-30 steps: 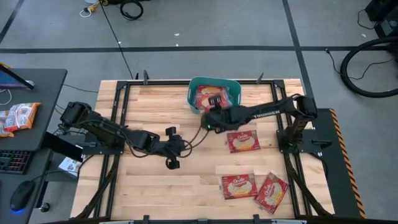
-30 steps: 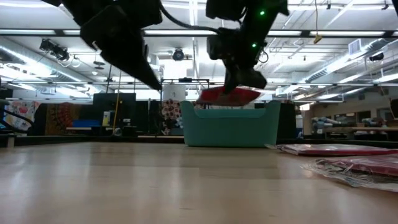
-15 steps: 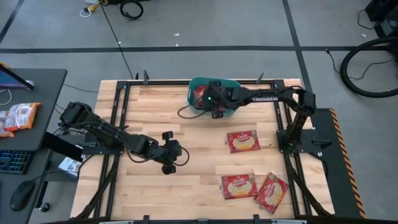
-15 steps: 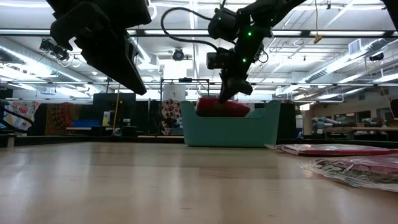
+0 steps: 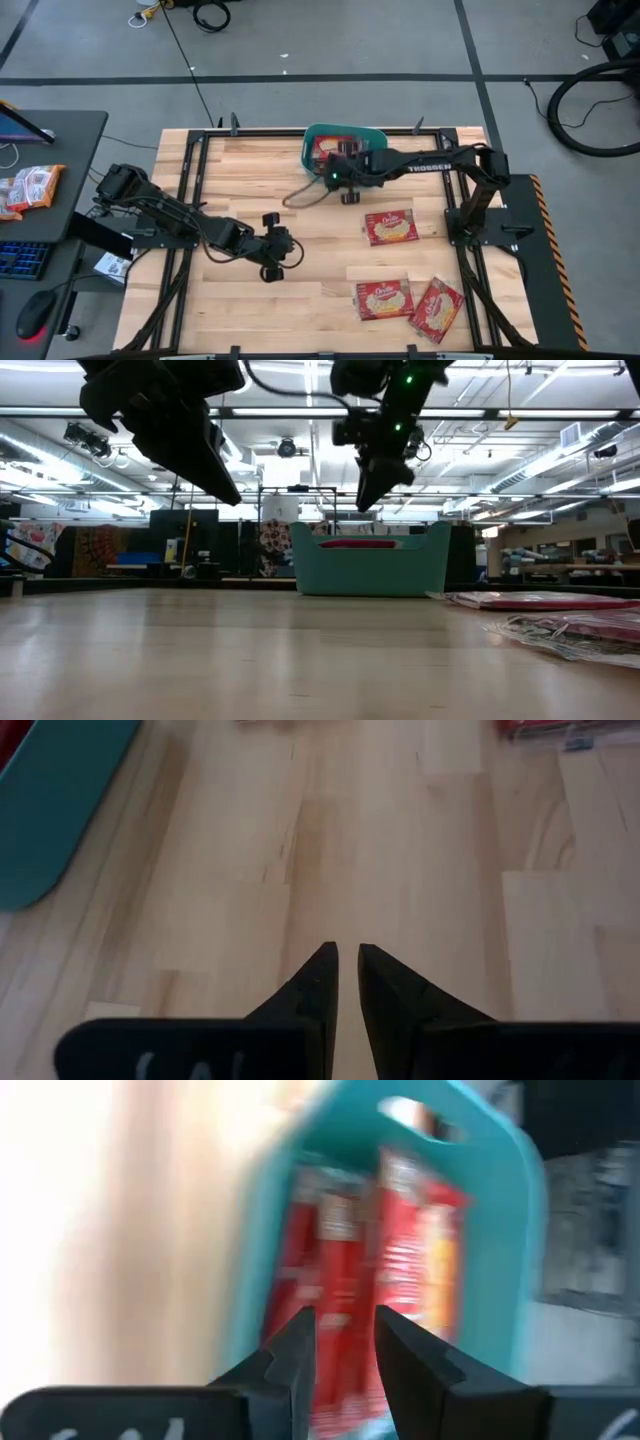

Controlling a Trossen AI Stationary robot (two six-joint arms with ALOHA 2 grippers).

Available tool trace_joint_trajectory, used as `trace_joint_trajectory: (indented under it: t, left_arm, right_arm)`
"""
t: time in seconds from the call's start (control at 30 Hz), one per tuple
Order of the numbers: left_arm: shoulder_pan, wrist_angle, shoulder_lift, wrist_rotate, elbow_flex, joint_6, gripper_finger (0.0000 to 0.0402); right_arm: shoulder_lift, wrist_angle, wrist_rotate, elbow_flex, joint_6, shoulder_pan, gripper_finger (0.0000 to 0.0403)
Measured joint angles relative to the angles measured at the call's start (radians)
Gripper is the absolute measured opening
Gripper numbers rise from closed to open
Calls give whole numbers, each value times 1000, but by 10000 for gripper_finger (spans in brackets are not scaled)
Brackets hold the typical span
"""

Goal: Sort popcorn bags into baskets
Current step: Put the bottom left red popcorn bag into the blue bin

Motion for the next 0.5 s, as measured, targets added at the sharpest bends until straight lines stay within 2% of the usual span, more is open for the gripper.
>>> trace_joint_trajectory:
  t: [0.17, 0.33, 0.5]
  left_arm:
    - [1, -1, 0, 0, 0, 0, 48]
    - [1, -2, 0, 0, 0, -11, 48]
    - [5, 42, 0, -34, -1, -8, 48]
  right_arm:
    - [0, -142, -84, 7, 112, 90, 110]
    - [0, -346, -84, 7, 309, 186, 110]
    - [0, -424, -75, -38, 445, 299, 110]
